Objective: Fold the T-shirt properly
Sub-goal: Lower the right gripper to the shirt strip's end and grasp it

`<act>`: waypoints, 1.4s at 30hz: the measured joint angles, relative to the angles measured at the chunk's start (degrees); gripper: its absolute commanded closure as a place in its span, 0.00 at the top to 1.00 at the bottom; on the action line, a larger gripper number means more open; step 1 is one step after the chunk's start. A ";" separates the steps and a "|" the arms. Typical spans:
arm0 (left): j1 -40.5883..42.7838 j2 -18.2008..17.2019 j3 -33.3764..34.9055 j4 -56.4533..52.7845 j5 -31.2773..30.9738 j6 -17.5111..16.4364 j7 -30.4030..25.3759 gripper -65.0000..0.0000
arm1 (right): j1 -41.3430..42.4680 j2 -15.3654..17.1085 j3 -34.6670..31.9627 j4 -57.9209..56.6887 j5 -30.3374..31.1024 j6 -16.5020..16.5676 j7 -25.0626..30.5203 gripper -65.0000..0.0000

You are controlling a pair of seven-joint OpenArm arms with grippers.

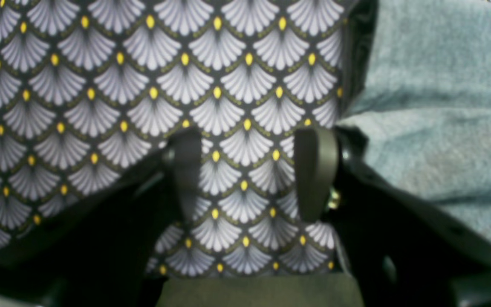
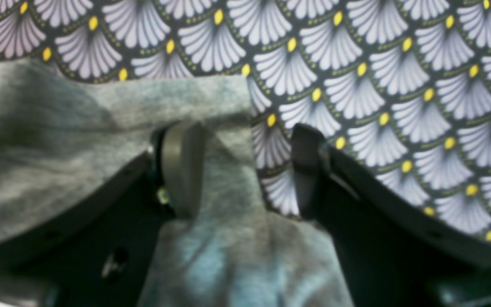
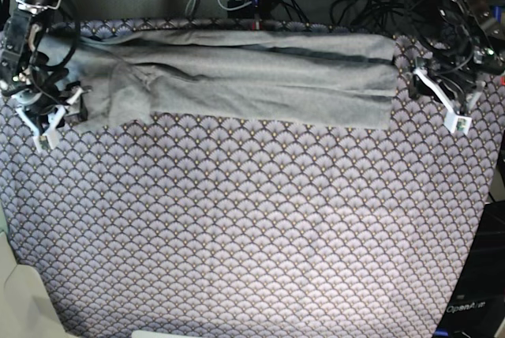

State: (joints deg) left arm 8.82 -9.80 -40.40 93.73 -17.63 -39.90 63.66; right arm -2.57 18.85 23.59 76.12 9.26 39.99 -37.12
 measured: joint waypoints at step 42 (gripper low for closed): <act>-1.22 -0.02 0.00 -0.22 0.00 0.00 0.00 0.53 | -27.63 -4.28 7.54 32.22 0.02 0.26 5.11 0.00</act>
State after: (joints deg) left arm 7.60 -9.82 -40.40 93.51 -17.63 -39.90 63.66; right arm -30.20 14.57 31.14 108.33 9.28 40.25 -32.01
